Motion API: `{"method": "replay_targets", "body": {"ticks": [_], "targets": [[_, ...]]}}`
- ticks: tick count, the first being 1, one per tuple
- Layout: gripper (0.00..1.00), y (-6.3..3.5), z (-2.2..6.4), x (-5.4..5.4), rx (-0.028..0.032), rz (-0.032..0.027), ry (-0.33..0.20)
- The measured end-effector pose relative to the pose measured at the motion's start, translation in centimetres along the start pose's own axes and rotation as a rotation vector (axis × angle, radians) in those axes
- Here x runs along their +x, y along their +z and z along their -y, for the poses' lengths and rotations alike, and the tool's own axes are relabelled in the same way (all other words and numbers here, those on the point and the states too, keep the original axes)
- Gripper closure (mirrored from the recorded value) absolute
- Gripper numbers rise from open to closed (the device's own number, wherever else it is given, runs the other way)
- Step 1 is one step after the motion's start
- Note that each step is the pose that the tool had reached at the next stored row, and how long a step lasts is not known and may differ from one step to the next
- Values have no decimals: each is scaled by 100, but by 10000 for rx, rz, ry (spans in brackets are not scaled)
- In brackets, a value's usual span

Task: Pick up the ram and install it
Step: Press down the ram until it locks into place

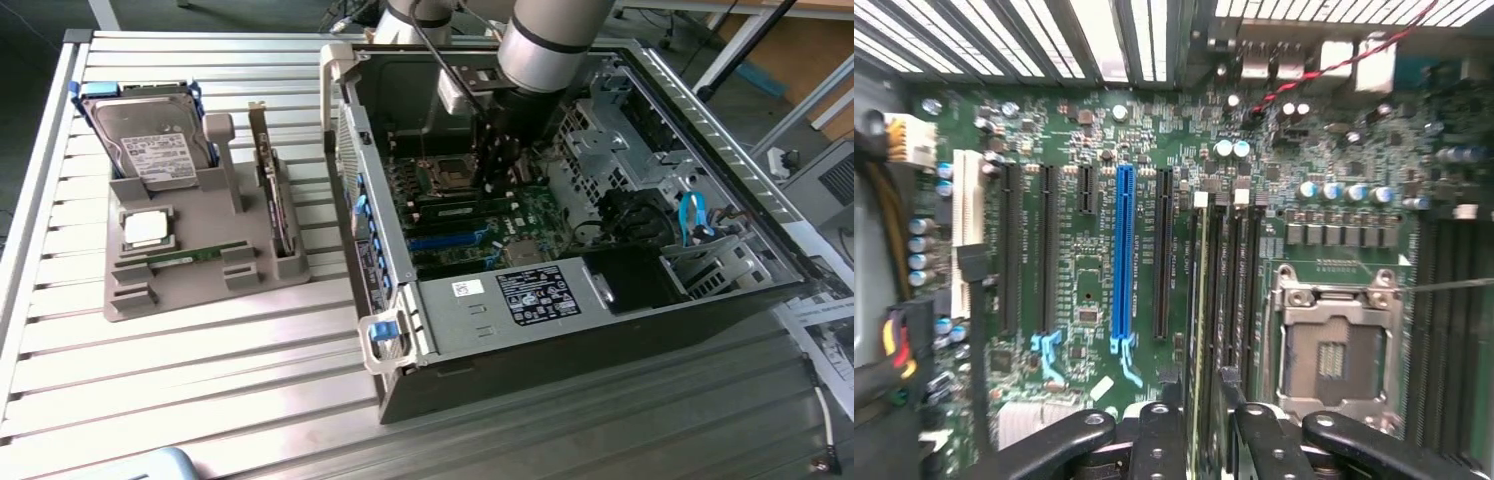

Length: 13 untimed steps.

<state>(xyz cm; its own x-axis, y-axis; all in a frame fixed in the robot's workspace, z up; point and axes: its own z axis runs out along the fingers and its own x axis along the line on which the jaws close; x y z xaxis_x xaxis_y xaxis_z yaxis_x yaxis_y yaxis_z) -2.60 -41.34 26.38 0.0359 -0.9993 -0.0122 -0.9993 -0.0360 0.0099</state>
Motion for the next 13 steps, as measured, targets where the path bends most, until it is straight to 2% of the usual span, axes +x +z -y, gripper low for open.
{"method": "replay_targets", "body": {"ticks": [4,6,7,13], "targets": [[75,-185,-1,-6,0,0,-2],[87,-290,-2,-10,0,0,0],[87,-327,12,-10,0,1,0],[89,-333,287,-1,2,45,-1]]}}
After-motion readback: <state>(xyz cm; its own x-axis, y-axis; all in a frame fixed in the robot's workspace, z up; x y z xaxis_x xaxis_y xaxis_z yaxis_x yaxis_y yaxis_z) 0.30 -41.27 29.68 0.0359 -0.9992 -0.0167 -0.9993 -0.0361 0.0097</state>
